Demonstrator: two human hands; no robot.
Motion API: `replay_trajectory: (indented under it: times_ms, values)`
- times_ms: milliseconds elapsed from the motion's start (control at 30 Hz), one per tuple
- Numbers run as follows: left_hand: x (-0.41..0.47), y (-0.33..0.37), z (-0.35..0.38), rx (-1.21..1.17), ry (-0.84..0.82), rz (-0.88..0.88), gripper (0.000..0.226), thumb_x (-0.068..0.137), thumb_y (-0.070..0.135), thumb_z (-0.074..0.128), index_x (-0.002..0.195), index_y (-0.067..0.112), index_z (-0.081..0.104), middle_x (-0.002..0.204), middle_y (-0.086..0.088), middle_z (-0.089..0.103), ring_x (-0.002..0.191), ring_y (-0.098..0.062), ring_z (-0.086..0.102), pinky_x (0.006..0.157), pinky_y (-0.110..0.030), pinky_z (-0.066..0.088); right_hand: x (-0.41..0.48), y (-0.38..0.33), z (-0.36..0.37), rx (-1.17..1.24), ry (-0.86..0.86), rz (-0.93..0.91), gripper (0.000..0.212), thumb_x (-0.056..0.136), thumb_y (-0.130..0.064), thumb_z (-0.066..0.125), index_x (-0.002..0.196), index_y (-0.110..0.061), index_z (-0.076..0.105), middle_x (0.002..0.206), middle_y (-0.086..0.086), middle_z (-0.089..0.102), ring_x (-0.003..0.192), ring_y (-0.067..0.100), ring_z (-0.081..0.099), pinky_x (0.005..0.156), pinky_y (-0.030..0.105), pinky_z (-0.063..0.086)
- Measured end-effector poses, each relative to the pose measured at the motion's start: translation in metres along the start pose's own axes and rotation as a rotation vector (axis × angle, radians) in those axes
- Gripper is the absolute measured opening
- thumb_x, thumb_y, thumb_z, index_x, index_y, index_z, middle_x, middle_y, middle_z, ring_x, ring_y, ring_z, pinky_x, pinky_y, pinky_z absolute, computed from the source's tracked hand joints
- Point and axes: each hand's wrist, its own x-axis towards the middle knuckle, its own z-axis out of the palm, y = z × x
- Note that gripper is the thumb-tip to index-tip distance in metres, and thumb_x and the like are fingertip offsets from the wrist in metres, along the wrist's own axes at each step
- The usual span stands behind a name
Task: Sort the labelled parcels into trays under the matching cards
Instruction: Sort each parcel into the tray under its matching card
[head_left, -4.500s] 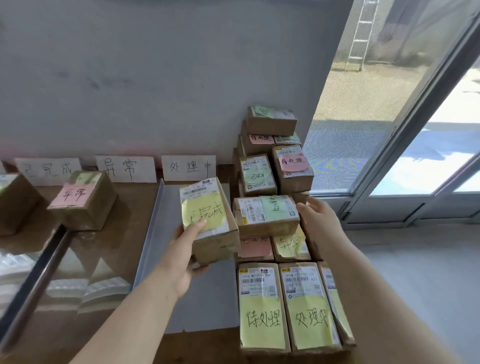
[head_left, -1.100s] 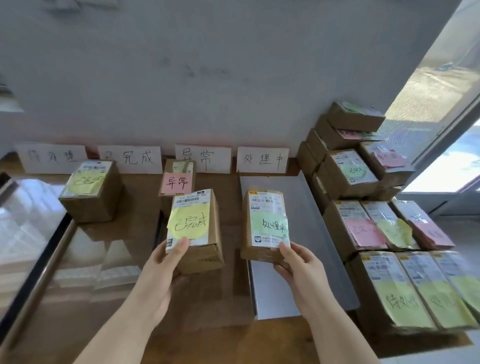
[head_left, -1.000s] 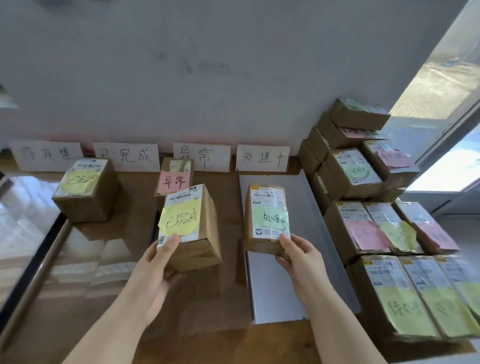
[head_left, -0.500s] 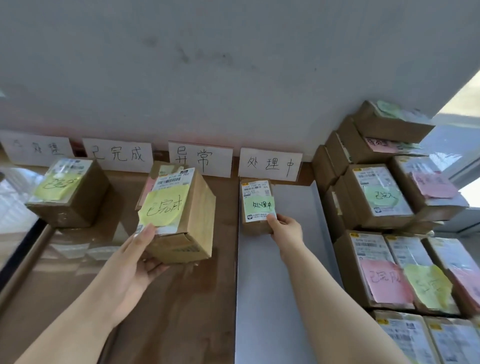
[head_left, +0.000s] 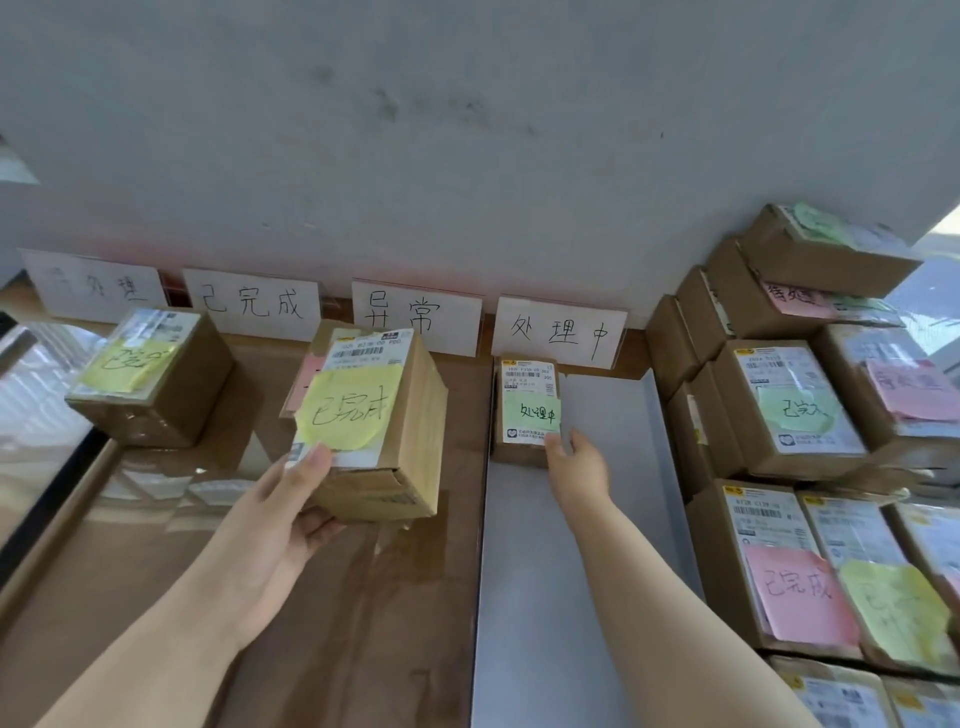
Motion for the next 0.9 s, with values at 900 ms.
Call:
replay_trajectory:
  times_ms: [900]
  values:
    - [-0.047,0.061,-0.198,0.764,-0.261,0.366,0.080,0.066,0.070,0.053,0.140,0.043,0.038,0.135,0.024,0.039,0.121,0.002,0.044,0.085,-0.009,0.037,-0.305,-0.073,0.175,0.011,-0.026,-0.515,0.049,0.091,-0.039,0.054,0.138,-0.040,0.036,0.121,-0.034,0.050,0.115,-0.009,0.049,0.096,0.015,0.045]
